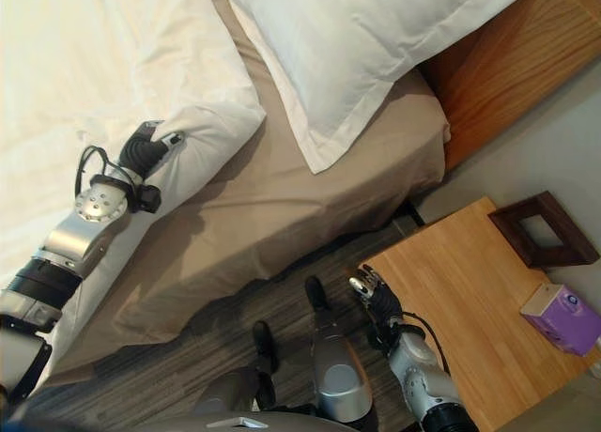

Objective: Making the bed.

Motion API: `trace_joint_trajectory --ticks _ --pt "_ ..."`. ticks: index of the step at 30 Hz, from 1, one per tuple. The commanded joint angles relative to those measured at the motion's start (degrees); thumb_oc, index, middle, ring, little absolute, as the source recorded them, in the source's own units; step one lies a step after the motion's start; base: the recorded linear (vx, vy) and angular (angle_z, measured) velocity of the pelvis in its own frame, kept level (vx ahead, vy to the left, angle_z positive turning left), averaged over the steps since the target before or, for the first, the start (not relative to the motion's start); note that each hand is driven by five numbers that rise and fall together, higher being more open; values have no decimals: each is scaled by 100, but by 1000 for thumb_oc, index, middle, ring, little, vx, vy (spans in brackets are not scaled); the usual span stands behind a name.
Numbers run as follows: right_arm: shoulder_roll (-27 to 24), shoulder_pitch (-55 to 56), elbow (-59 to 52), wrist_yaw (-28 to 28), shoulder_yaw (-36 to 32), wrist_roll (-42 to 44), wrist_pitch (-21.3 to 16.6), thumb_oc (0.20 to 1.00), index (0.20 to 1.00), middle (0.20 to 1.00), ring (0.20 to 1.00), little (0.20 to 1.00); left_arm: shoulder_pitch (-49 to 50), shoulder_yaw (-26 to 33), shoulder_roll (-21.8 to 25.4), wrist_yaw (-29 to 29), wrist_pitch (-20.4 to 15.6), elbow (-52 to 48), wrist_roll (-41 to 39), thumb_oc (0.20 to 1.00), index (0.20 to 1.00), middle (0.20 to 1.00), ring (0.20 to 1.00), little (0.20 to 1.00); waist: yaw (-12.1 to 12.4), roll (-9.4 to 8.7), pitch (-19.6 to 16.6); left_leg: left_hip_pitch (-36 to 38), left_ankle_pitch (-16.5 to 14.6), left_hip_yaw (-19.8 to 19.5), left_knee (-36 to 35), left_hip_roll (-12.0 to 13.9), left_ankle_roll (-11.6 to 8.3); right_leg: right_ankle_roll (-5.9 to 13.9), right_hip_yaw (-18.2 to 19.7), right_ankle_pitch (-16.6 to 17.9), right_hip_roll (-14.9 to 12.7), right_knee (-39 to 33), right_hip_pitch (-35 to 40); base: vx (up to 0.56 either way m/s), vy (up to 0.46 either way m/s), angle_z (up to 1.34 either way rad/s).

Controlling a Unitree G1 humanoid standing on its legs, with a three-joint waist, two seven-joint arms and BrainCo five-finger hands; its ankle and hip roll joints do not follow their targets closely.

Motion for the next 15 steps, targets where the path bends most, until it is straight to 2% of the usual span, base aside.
trace_joint_trajectory --ticks 1,2,7,8,14,15 --pt "-14 331 -77 90 204 -109 -115 1000 1000 1000 1000 1000 -284 -245 -526 -579 -481 -508 -993 200 200 200 200 200 -215 -52 -594 -176 386 -149 34 -75 -82 465 246 -627 -222 211 490 0 0 0" --pt "-22 338 -93 87 228 -111 -101 1000 1000 1000 1000 1000 -110 -418 -667 -667 -409 -690 -1096 200 200 200 200 200 -237 -47 -610 -158 375 -137 34 -75 -78 463 256 -630 -215 215 492 0 0 0" --pt "-25 357 -104 74 243 -109 -93 1000 1000 1000 1000 1000 35 -478 -746 -750 -343 -811 -1159 200 200 200 200 200 -249 -38 -622 -140 367 -123 34 -76 -75 460 272 -635 -213 214 506 6 9 0" --pt "-186 352 -125 173 393 -146 -5 1000 1000 1000 1000 1000 442 -1236 -845 -1268 40 -853 -902 1000 1000 1000 1000 1000 -351 6 -686 -32 317 -11 34 -72 -64 470 353 -662 -211 244 565 36 52 -1" --pt "-264 366 -56 208 422 -161 13 1000 1000 1000 1000 1000 660 -1356 -507 -1459 148 -1450 -1299 1000 1000 1000 1000 1000 -337 69 -798 35 307 -32 34 -79 -53 467 323 -683 -229 238 653 18 9 -11" --pt "-247 372 -3 214 434 -127 -6 1000 1000 1000 1000 1000 659 -1319 -468 -1450 102 -1767 -1587 1000 1000 1000 1000 1000 -301 87 -839 50 306 -54 34 -88 -51 465 291 -688 -239 227 700 0 0 0"
